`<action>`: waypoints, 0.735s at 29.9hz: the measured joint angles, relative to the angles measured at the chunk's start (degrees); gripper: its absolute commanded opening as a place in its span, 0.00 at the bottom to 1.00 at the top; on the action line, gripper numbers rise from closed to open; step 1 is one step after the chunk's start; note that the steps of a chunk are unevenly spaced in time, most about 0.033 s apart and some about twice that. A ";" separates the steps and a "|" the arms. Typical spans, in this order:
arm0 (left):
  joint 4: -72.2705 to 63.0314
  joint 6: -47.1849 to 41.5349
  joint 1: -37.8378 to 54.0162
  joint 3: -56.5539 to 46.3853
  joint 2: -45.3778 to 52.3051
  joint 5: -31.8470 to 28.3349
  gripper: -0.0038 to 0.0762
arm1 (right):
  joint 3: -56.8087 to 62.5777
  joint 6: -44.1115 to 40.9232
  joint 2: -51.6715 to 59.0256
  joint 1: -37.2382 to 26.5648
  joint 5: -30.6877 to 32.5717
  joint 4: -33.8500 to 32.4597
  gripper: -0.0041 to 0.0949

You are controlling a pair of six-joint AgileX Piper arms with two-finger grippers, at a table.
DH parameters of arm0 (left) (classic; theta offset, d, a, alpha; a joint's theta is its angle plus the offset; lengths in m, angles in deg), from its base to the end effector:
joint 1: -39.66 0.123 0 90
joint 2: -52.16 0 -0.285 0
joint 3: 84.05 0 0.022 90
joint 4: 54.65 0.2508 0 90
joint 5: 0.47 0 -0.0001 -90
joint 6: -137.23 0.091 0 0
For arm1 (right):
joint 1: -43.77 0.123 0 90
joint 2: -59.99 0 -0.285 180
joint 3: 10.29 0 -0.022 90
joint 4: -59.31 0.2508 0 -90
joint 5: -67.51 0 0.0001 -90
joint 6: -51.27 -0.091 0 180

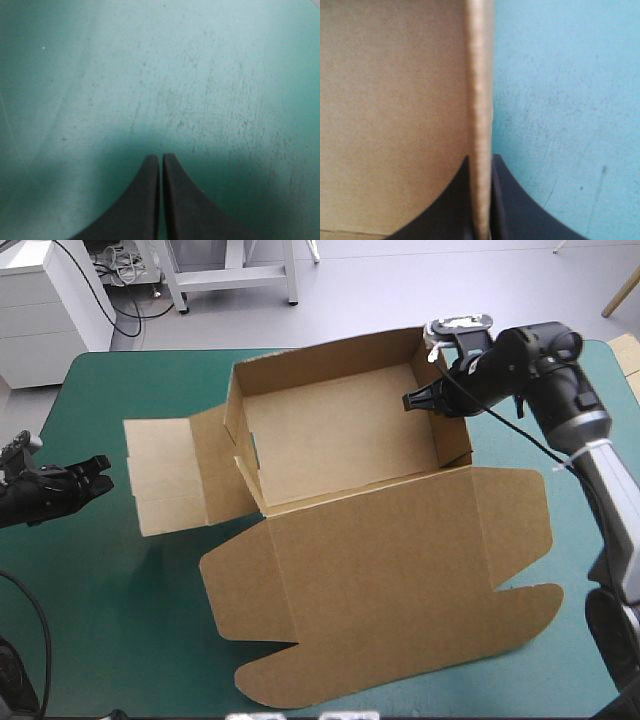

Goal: Fold the box

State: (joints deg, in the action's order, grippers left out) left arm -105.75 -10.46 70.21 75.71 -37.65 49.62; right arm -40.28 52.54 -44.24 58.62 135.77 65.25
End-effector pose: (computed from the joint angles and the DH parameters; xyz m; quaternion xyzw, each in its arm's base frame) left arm 0.2704 0.0965 0.2815 -0.2018 0.8919 -0.2376 0.3276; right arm 0.3464 0.1009 0.4167 -0.1299 0.9367 0.0893 0.3126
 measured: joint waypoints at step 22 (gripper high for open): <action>-1.18 9.98 0.00 0.00 0.00 2.38 0.61 | -0.77 4.45 14.67 -0.19 2.51 8.24 0.02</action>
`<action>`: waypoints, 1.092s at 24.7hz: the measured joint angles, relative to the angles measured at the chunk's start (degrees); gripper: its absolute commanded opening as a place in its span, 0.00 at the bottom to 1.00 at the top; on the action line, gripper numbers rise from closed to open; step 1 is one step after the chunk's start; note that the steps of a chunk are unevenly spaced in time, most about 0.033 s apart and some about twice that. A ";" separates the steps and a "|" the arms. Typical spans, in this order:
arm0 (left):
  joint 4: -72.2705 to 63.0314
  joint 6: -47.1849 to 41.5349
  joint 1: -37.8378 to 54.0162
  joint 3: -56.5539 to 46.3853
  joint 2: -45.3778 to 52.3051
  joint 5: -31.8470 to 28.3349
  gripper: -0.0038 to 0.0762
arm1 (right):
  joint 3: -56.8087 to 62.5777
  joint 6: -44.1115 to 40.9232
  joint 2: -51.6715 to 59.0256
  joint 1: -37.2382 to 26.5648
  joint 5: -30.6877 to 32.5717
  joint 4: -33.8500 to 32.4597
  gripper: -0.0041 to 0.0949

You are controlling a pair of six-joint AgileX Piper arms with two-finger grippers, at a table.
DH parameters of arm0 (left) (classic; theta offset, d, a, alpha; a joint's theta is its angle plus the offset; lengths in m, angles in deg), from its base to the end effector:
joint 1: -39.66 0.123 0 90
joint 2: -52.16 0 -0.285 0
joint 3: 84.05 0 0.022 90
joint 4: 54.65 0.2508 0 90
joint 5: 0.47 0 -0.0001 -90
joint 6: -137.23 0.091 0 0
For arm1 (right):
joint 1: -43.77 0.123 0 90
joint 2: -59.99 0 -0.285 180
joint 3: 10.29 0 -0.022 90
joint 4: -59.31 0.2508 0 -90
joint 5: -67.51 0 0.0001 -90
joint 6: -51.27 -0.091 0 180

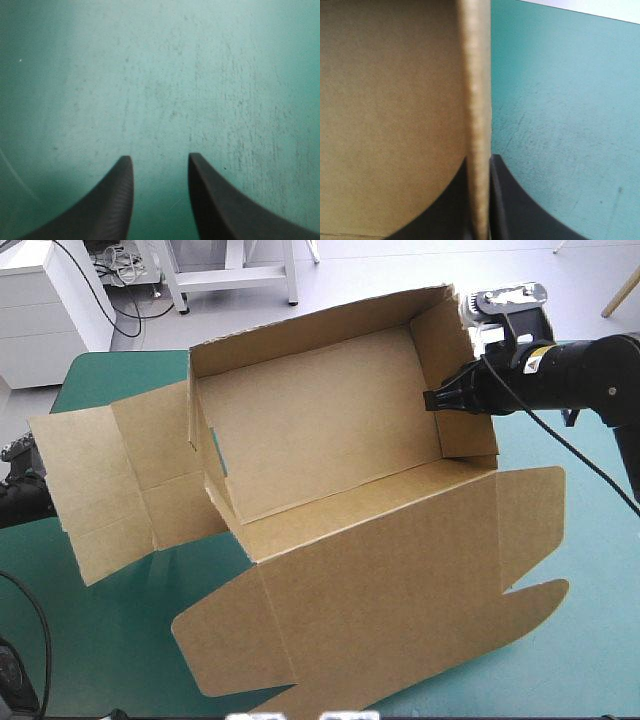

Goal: Fold the box

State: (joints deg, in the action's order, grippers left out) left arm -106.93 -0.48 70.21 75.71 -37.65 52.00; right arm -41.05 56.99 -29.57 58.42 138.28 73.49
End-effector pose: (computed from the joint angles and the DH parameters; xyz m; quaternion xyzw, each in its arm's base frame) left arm 0.2694 0.0926 0.2822 -0.1203 0.9043 -0.2297 0.3390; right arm 0.2556 0.0886 0.5009 -0.1714 0.8814 0.1553 0.4119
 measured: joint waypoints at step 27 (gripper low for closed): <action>-26.39 12.06 -9.85 0.00 1.95 15.64 0.71 | 0.10 1.39 -12.40 0.00 -8.18 5.11 0.02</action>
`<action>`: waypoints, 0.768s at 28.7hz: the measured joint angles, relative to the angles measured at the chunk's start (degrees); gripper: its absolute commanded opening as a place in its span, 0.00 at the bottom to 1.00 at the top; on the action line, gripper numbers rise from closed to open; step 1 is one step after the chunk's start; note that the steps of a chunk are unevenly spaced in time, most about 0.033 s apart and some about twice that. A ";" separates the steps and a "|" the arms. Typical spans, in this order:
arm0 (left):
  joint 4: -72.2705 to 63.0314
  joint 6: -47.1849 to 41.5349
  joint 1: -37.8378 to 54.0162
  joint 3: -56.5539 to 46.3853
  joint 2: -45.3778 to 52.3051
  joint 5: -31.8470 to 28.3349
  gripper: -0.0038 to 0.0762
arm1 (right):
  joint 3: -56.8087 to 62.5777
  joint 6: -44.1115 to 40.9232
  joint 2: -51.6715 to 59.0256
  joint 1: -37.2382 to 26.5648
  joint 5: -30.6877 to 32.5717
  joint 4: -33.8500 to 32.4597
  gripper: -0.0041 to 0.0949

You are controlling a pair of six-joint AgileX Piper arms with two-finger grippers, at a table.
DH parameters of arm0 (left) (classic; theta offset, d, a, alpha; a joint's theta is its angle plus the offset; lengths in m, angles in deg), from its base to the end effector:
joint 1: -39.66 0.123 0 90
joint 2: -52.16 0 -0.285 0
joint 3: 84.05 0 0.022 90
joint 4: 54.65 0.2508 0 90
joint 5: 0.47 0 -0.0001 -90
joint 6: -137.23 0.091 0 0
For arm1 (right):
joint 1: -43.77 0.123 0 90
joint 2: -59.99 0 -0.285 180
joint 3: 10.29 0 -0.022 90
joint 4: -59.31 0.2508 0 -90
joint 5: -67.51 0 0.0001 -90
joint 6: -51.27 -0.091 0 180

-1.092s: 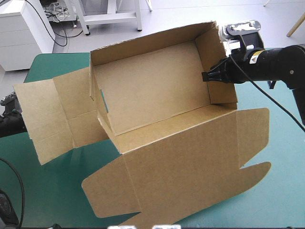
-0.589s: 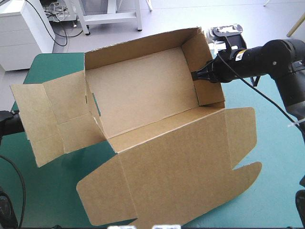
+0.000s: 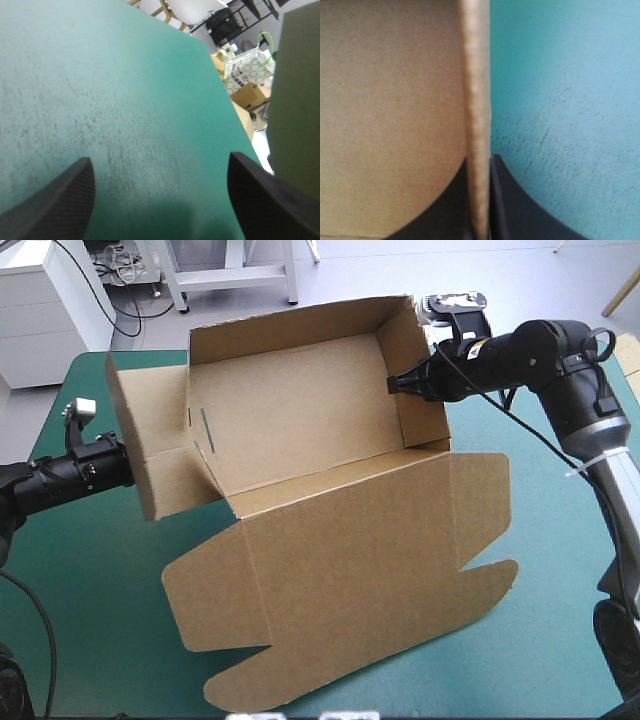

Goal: Fold the box

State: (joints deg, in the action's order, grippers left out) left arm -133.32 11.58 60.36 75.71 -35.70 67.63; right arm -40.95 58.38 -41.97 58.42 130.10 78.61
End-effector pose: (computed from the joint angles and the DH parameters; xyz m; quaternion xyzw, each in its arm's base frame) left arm 0.2740 0.0150 0.3245 0.0162 0.8027 -0.4568 0.3831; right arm 0.3354 0.1153 0.4442 -0.1587 0.8932 0.1922 0.3742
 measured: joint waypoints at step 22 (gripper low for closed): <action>-4.79 -3.49 -3.98 8.40 10.19 1.47 0.71 | 0.19 -2.57 -0.69 0.00 -2.61 -5.38 0.02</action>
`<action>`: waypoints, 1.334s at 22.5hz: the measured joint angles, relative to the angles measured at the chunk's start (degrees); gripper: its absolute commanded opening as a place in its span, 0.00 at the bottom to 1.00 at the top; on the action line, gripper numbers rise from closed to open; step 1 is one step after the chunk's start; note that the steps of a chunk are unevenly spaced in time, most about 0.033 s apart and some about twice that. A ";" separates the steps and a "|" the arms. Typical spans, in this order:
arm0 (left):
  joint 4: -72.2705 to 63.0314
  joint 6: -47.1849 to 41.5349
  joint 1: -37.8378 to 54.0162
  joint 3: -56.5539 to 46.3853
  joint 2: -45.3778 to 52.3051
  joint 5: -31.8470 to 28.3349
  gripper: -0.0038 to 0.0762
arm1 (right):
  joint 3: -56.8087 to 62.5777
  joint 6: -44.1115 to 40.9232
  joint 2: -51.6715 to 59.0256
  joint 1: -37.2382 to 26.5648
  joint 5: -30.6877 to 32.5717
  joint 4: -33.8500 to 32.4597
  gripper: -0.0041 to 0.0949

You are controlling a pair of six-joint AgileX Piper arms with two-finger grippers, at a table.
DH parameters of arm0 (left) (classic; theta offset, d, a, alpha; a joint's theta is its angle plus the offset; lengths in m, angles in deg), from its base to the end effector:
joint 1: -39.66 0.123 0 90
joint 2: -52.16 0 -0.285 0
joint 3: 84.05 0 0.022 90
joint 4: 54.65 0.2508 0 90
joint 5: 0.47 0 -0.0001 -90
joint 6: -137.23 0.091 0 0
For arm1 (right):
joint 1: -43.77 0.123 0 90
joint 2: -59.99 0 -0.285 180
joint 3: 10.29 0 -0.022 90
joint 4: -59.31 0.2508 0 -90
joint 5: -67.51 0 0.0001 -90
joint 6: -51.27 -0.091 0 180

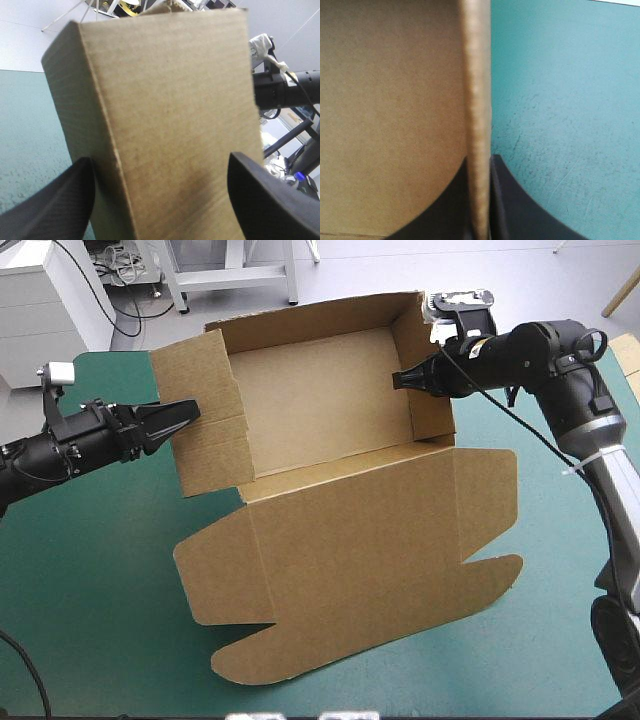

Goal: Fold the box

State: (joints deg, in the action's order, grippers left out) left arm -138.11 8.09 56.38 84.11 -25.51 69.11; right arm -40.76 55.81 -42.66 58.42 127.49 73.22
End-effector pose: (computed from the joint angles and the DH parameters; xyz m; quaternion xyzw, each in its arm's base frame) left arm 0.2365 -0.0175 0.4161 0.1053 0.7354 -0.4695 0.4771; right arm 0.3446 0.1097 0.4398 -0.1386 0.8968 0.1554 0.3903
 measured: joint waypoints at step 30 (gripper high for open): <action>80.62 -77.30 -37.07 17.55 -2.34 -14.03 0.64 | 0.15 -17.14 0.00 15.93 -7.55 -21.10 0.03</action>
State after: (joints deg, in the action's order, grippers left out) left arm -57.49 -69.21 19.30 101.66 -27.84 55.08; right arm -40.61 38.67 -42.66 74.35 119.94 52.12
